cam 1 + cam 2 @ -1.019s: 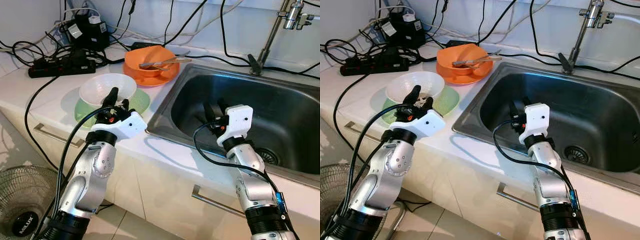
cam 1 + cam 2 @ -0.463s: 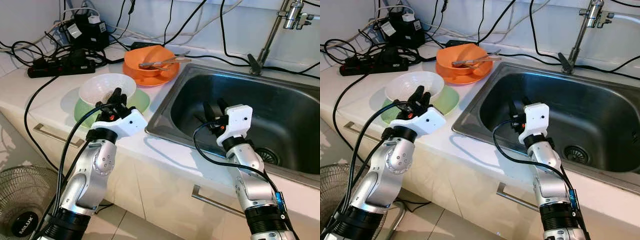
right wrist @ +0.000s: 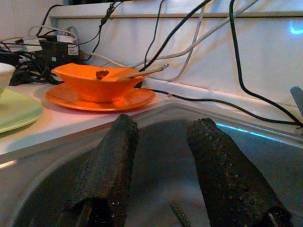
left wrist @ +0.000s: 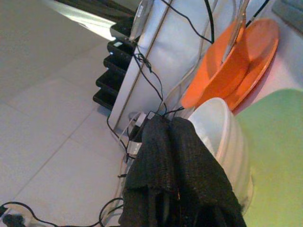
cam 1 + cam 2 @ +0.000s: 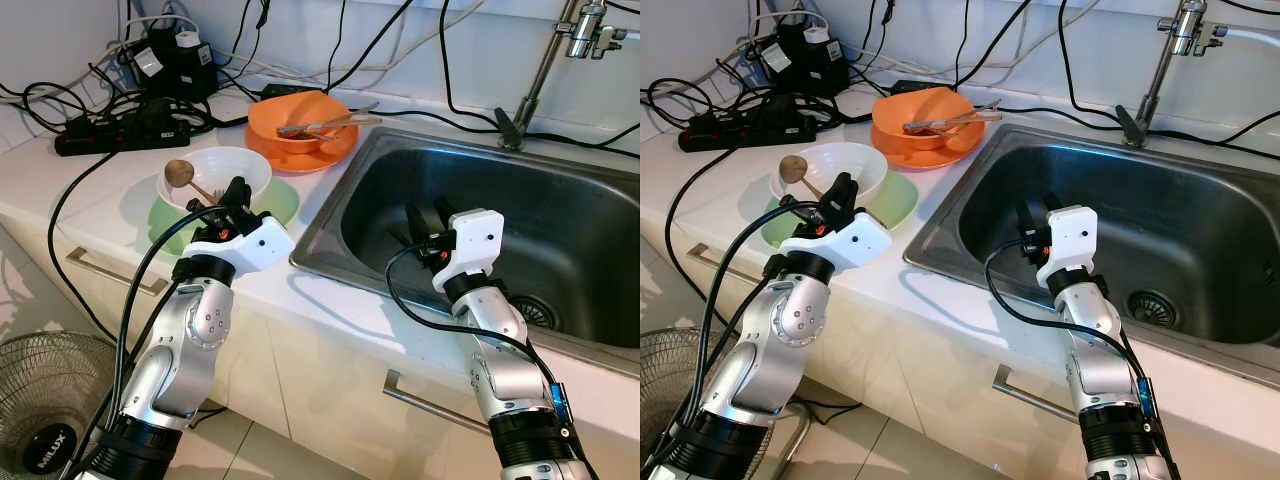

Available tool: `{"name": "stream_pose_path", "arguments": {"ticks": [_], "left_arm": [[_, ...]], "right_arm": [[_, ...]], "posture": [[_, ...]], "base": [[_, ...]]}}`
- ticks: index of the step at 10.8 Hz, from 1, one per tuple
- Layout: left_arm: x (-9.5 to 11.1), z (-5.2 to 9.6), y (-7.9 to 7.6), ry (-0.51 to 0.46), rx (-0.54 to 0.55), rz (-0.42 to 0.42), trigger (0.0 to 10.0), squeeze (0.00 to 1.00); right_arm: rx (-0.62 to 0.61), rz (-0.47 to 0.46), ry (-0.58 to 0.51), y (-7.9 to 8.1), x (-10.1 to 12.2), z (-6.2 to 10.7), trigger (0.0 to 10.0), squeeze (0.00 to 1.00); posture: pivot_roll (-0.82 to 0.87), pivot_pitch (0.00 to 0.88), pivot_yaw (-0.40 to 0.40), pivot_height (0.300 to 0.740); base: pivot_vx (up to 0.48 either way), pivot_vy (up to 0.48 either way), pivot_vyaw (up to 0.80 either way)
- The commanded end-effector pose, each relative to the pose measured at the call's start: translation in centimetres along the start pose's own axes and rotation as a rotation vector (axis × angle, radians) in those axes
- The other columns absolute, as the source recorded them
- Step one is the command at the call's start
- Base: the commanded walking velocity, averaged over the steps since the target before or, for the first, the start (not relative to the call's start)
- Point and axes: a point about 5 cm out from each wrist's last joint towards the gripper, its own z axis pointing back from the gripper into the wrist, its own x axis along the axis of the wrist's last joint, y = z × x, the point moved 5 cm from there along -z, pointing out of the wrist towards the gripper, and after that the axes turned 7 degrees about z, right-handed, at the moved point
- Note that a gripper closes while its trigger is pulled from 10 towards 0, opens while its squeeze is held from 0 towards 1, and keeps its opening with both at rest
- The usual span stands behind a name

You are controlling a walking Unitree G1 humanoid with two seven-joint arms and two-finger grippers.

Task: Kitchen organization

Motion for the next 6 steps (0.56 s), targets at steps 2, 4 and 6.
{"name": "stream_pose_path", "arguments": {"ticks": [2, 4, 6], "left_arm": [[1.1, -0.4, 0.3, -0.056, 0.015, 0.016, 0.0, 0.00], [6.5, -0.2, 0.5, -0.314, 0.002, 0.104, 10.0, 0.00], [10.1, 0.1, 0.8, -0.477, -0.018, 0.157, 10.0, 0.00]], "right_arm": [[0.004, -0.018, 0.067, 0.4, -1.8, 0.4, 10.0, 0.00], [0.002, -0.021, 0.065, 0.5, -1.8, 0.4, 10.0, 0.00], [-0.003, -0.020, 0.063, 0.4, -1.7, 0.3, 10.0, 0.00]], "posture": [[0.08, 0.000, 0.075, 0.740], [0.08, 0.000, 0.073, 0.740], [0.08, 0.000, 0.073, 0.740]], "base": [[0.000, 0.000, 0.00], [0.000, 0.000, 0.00], [0.000, 0.000, 0.00]]}}
